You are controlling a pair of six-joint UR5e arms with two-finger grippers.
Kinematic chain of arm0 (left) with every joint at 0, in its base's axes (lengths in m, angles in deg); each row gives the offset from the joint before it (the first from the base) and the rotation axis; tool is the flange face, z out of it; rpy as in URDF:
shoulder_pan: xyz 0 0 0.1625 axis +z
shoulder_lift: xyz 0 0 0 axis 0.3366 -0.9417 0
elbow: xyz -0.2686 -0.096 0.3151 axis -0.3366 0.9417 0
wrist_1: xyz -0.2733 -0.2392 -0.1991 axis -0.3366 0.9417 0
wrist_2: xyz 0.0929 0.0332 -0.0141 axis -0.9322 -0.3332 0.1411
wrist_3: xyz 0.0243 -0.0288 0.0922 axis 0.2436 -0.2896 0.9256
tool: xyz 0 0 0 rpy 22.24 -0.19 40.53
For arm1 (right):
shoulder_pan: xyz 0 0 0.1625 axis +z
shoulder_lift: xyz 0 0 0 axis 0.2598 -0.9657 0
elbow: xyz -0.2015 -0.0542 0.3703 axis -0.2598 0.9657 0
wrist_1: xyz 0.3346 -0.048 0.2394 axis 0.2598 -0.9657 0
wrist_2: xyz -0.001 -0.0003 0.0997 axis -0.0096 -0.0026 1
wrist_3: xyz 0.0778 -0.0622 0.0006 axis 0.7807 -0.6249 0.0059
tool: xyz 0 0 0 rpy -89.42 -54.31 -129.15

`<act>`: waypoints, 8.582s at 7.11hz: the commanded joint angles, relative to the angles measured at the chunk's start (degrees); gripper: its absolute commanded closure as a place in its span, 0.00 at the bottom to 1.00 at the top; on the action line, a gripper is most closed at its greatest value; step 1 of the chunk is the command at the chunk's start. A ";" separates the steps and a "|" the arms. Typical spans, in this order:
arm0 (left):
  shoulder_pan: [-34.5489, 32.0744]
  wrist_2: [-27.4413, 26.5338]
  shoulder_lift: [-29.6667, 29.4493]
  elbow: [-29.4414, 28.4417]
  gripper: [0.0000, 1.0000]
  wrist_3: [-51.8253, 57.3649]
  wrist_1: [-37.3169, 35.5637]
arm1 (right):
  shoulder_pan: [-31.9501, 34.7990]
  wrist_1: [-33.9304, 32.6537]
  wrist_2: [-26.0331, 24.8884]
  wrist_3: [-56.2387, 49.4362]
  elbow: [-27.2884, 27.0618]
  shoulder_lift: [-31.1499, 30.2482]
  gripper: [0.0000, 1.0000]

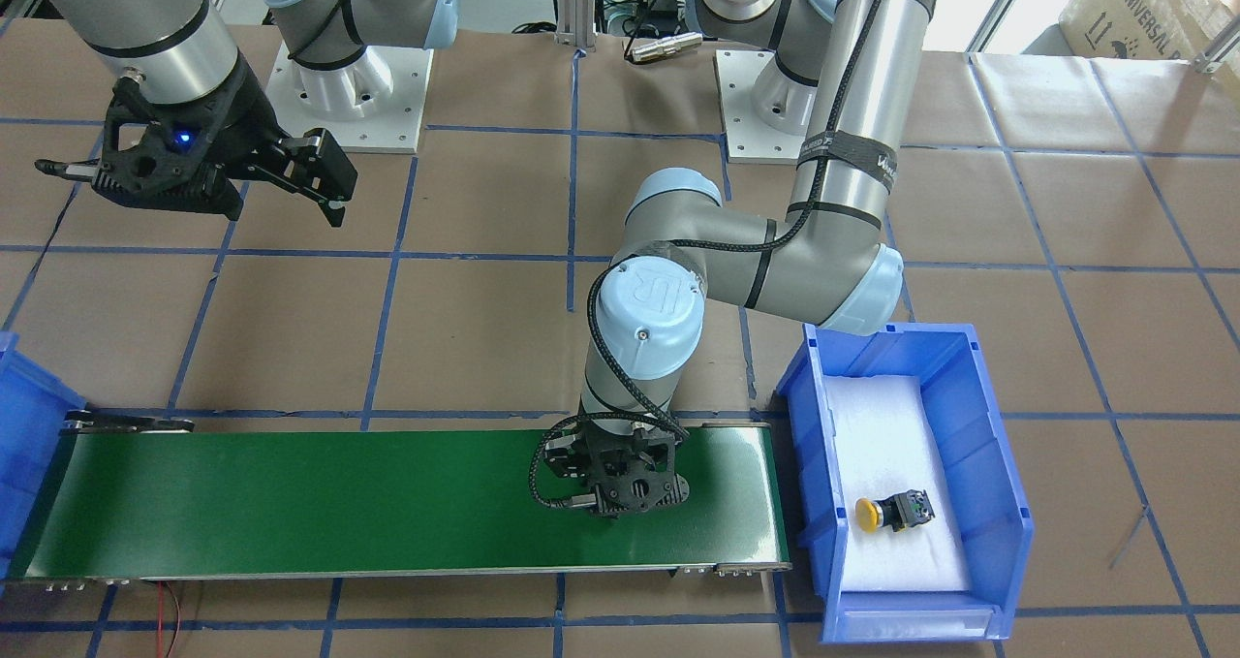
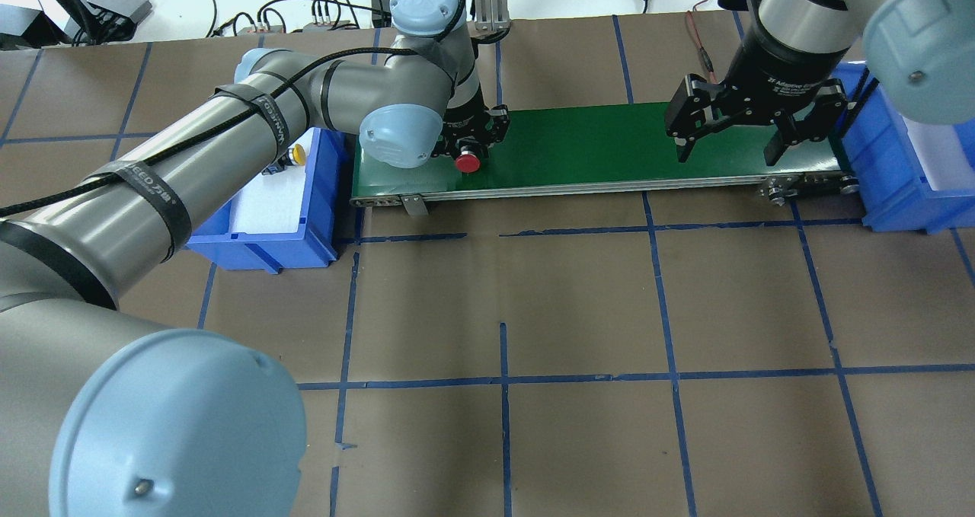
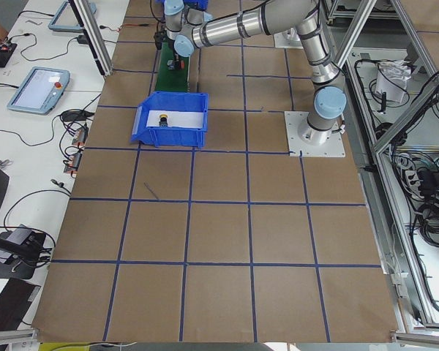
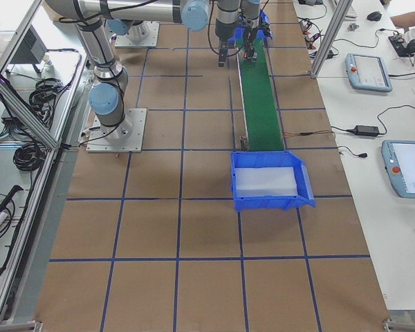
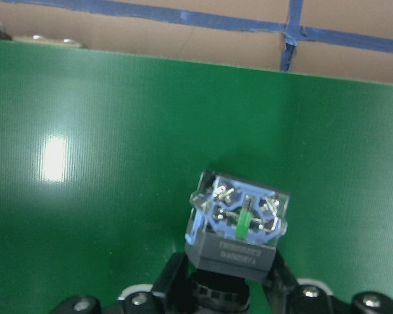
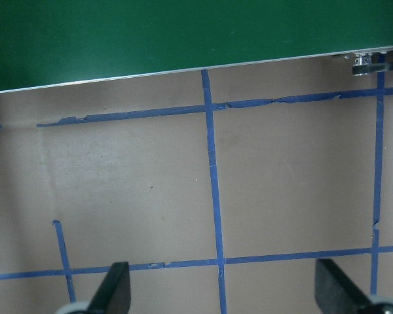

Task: Transport two buttons from left to right
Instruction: 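Carry the red button over the conveyor and release it on the belt, then return the left gripper to the bin above the yellow-capped button, then grasp the yellow-capped push button with the left gripper and lift it, then place the yellow button on the conveyor belt with the left gripper, then withdraw the left gripper above the bin while the right gripper reaches for the red button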

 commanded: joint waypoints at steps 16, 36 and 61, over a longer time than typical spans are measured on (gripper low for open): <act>26.96 -0.80 1.84 -2.84 0.02 105.61 7.59 | -0.17 0.60 -0.11 -0.09 -0.08 0.27 0.00; 8.17 1.05 2.90 -1.79 0.82 21.26 6.83 | -0.17 0.69 -0.28 -0.09 -0.34 0.36 0.00; 7.80 -2.82 27.93 -0.73 0.00 13.80 34.48 | 7.30 -27.08 -1.43 -3.25 11.87 32.08 0.00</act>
